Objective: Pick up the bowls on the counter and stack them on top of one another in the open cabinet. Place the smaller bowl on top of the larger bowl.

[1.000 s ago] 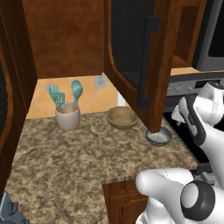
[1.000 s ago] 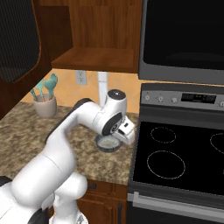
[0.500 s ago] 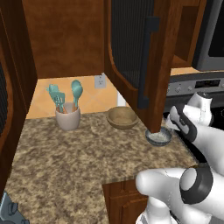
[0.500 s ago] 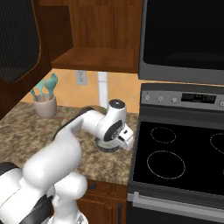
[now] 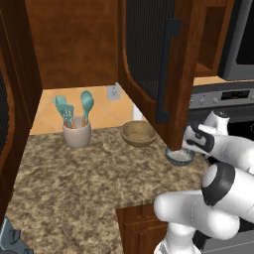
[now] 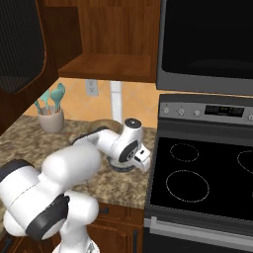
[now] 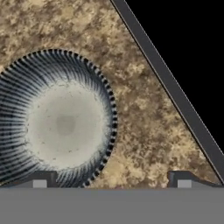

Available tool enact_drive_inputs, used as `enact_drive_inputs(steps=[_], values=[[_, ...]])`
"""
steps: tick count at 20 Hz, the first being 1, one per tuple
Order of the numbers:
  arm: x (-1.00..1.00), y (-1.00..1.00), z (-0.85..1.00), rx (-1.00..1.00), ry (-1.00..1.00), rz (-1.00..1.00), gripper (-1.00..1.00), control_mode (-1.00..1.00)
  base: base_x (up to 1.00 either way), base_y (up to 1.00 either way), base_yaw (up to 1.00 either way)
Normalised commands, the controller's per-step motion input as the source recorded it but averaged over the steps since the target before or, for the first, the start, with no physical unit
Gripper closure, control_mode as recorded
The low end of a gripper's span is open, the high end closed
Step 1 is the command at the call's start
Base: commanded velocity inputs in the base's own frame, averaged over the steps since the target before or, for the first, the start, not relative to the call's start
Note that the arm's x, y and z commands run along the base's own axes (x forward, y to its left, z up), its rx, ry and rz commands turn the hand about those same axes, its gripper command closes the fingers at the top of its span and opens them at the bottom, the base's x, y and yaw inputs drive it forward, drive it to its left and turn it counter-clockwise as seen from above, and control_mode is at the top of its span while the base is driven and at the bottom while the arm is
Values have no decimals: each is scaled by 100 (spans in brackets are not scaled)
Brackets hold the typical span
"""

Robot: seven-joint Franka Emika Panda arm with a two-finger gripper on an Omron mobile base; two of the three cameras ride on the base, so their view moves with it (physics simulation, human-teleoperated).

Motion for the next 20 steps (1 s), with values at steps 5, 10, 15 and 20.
enact_drive_inputs(steps=[5, 10, 15, 20], values=[[30, 0, -30, 0, 0, 0, -100, -100, 0, 0, 0], [29, 0, -30, 0, 0, 0, -100, -100, 0, 0, 0], [14, 0, -29, 0, 1, 0, 100, -100, 0, 0, 0], [1, 0, 0, 0, 0, 0, 100, -100, 0, 0, 0]])
